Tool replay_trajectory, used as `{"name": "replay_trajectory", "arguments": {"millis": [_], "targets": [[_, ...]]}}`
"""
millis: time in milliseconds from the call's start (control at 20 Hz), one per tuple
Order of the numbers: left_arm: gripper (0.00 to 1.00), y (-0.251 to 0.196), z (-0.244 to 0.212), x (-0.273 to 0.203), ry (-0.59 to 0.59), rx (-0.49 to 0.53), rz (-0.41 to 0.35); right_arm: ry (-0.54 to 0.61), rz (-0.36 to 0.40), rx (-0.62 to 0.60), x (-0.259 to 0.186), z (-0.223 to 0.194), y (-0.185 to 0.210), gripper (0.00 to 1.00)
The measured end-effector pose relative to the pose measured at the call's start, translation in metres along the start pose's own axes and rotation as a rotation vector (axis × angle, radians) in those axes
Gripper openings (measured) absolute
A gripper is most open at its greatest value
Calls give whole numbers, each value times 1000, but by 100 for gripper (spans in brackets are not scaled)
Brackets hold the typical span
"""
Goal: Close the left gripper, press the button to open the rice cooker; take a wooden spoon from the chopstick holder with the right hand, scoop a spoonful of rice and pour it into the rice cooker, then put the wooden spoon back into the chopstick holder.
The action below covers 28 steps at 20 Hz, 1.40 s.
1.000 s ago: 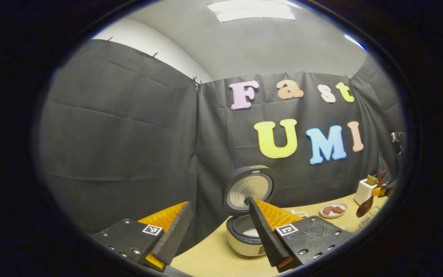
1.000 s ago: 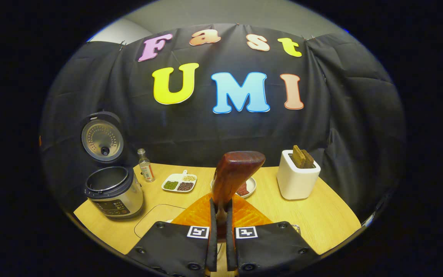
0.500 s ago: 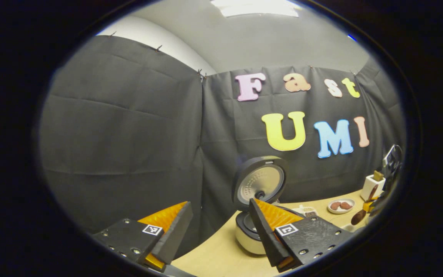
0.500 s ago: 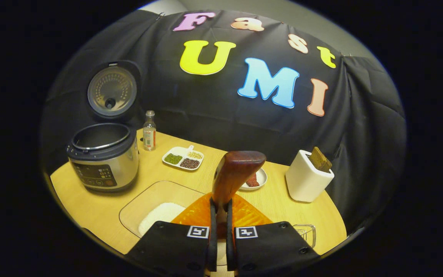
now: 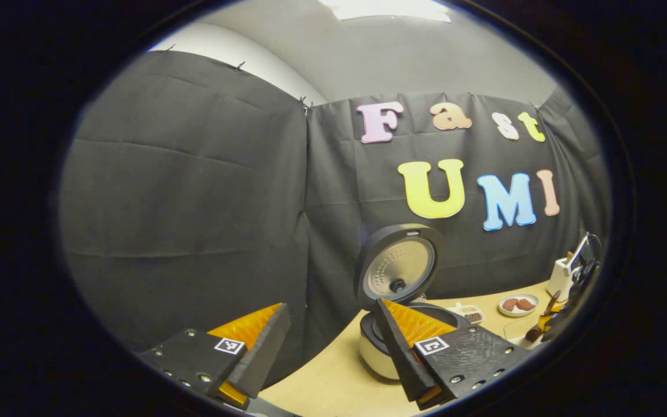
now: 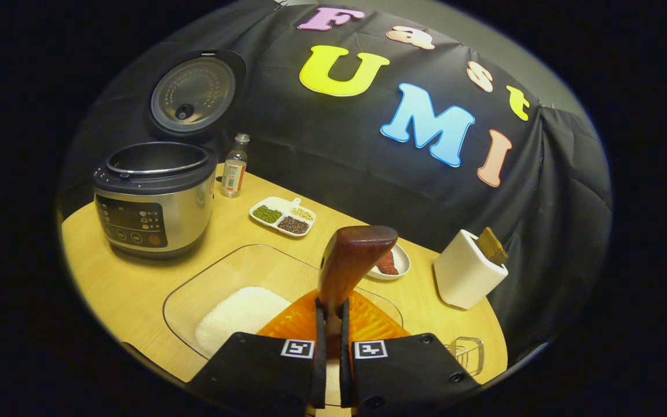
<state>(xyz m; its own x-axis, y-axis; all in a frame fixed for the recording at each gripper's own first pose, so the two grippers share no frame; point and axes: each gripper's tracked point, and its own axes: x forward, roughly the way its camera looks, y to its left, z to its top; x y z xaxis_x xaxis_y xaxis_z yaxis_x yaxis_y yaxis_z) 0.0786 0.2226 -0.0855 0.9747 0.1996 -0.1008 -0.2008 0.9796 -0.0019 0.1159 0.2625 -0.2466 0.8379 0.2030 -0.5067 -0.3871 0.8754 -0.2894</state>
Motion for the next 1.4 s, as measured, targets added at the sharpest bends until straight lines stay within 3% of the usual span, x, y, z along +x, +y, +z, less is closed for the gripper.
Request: {"name": "replay_trajectory", "arguments": {"millis": [500,750,800,850,1250,1400], "targets": [[87,-2,7,-9,-8,13,-3,55,141,271,-5,2,32,11],[87,-8,13,-11,-16,23,-12,89,226,506,-9,3,37,10],[91,-9,14,-11,-19,23,-14,99,236,556,-9,2,36,11],[87,-10,17,-12,-21,24,-17,108,245,608,-8,2,35,10],[90,-20,31,-18,-41,45,-35,191,301,1081,-5,-20,6,10],[87,-24,34,-20,-42,53,-41,179,307,1160,-8,-23,-8,11]]}}
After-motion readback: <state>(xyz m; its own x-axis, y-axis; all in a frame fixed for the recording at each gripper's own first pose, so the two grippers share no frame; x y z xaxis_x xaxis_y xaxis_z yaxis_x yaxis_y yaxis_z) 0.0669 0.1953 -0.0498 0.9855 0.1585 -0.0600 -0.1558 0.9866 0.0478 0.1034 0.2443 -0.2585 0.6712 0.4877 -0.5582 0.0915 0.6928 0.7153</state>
